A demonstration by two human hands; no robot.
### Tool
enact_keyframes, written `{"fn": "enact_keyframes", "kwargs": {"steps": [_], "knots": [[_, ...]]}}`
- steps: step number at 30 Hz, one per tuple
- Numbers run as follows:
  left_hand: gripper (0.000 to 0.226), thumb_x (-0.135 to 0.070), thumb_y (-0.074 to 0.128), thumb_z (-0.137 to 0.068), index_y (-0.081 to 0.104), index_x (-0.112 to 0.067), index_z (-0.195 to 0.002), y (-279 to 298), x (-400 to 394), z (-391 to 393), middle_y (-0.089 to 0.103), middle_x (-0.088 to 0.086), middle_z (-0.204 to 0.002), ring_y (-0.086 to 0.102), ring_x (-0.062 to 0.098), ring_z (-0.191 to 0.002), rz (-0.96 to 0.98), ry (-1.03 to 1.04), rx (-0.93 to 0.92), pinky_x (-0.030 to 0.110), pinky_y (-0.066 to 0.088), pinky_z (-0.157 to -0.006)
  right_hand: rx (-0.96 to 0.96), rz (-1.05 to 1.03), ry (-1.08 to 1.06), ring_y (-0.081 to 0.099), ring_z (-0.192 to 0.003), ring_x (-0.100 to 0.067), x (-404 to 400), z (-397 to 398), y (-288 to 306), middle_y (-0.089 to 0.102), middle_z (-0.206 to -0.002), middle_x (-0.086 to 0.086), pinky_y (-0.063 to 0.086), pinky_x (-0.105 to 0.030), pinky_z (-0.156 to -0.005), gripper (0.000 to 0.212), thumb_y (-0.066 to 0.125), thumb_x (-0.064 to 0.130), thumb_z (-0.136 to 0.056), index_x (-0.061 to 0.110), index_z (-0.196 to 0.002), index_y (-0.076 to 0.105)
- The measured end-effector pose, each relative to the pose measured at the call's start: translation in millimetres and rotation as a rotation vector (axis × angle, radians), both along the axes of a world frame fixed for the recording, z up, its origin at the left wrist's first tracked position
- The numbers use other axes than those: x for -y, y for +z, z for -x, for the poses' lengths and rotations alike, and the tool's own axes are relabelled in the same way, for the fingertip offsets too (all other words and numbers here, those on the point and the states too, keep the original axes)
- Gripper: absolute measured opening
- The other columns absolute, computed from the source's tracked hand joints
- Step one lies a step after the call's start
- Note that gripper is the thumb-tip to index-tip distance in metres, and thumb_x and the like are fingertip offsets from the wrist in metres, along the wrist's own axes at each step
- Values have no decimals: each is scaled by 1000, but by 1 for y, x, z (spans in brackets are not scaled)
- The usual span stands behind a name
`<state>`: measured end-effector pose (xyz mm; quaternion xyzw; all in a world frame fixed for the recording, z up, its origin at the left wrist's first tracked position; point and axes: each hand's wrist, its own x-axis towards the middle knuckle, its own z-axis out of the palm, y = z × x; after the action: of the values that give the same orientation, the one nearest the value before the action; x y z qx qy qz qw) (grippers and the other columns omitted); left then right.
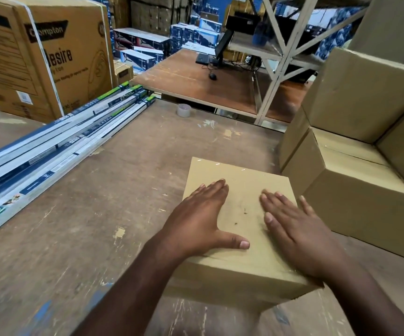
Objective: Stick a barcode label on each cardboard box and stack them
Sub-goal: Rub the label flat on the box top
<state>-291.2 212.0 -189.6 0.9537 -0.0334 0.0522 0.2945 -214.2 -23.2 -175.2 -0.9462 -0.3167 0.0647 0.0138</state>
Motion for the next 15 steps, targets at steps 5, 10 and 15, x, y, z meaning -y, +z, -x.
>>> {"fn": "enact_keyframes", "kwargs": {"steps": [5, 10, 15], "knots": [[102, -57, 73, -85, 13, -30, -163, 1, -5, -1, 4, -23, -165, -7, -11, -138, 92, -31, -23, 11, -4, -114, -19, -185, -41, -12, -153, 9, -5, 7, 14, -4, -169, 26, -6, -28, -128, 76, -6, 73, -93, 43, -162, 9], [63, 2, 46, -96, 42, -19, -155, -9, -16, -6, 33, -11, -163, 25, -7, -148, 349, 44, 105, 18, 15, -124, -81, -64, 121, -17, -154, 5, -21, 18, -5, -10, -169, 24, -8, -38, -129, 75, -8, 72, -94, 44, -163, 0], [60, 5, 42, -98, 44, -19, -153, -11, -13, -5, 36, -12, -161, 28, -7, -146, 350, 82, 159, 6, 15, -116, 53, -117, -133, -18, -156, -3, -18, -1, 0, -14, -171, 13, -12, -36, -128, 81, -7, 73, -96, 31, -165, -5]]}}
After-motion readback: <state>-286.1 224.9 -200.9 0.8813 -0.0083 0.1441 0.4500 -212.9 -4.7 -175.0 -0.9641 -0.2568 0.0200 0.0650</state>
